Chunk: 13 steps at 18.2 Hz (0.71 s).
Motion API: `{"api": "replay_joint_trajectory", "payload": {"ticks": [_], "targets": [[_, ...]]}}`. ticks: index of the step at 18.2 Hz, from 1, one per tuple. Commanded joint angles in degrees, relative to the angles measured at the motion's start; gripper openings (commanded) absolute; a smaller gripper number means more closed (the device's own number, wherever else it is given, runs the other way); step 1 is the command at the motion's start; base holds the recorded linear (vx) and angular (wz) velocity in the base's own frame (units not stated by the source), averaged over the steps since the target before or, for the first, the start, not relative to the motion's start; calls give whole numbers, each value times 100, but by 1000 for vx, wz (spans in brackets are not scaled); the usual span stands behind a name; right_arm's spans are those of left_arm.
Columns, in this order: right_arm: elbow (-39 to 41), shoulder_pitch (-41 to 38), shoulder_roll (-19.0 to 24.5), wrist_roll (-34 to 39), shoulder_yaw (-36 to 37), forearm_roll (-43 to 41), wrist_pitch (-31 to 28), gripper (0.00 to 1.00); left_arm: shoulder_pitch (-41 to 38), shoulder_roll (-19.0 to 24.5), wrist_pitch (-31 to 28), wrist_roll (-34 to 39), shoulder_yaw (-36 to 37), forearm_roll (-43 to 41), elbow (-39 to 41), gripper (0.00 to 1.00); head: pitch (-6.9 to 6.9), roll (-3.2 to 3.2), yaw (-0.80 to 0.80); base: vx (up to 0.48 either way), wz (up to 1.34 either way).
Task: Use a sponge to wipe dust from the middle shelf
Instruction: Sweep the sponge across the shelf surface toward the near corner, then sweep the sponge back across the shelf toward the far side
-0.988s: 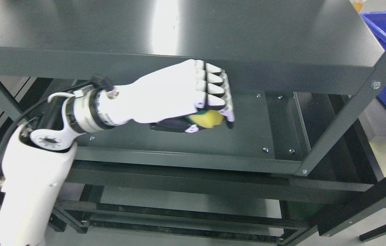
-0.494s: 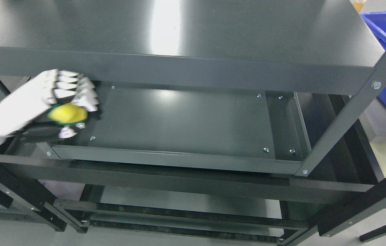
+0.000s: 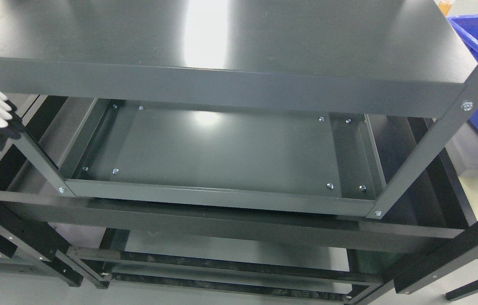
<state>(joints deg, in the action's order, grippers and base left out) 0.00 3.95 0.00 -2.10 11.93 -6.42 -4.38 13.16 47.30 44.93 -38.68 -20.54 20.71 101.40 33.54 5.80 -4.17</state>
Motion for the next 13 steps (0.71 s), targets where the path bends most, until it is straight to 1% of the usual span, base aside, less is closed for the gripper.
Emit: {"api": "replay_joint_trajectory", "payload": {"ticks": [1,3,4,6,8,9,10,11,12,13], "targets": [[100,0,-100,0,-7,0,-1,100,1676,273,7,54,1891,-295,37,0,0,0,0,0,0],[100,0,-100,0,2,0,-1,100,2416,-446,7,45,2744,-716,37,0,0,0,0,0,0],[100,0,-100,0,2,0,-1,100,2680,-903,7,36,3210,-996,37,0,0,0,0,0,0],[100,0,-100,0,-7,0,-1,100,2779,-1711,7,18,3740,-1620,37,0,0,0,0,0,0],[100,0,-100,0,2,0,-1,100,2736,-2748,7,-69,4004,-2323,37,0,0,0,0,0,0],[100,0,-100,0,2,0,-1,100,2709,-3362,7,-139,4205,-2744,37,0,0,0,0,0,0],[100,0,-100,0,2,0,-1,100,2700,-3803,7,-201,4355,-3053,29,0,0,0,0,0,0],[100,0,-100,0,-7,0,-1,100,2700,-4347,7,-227,4453,-3395,20,0,0,0,0,0,0],[100,0,-100,0,-7,0,-1,100,2700,-4630,7,-228,4462,-3729,-6,0,0,0,0,0,0],[100,0,-100,0,2,0,-1,100,2779,-4630,7,-132,4541,-4028,-33,0,0,0,0,4,12]]}}
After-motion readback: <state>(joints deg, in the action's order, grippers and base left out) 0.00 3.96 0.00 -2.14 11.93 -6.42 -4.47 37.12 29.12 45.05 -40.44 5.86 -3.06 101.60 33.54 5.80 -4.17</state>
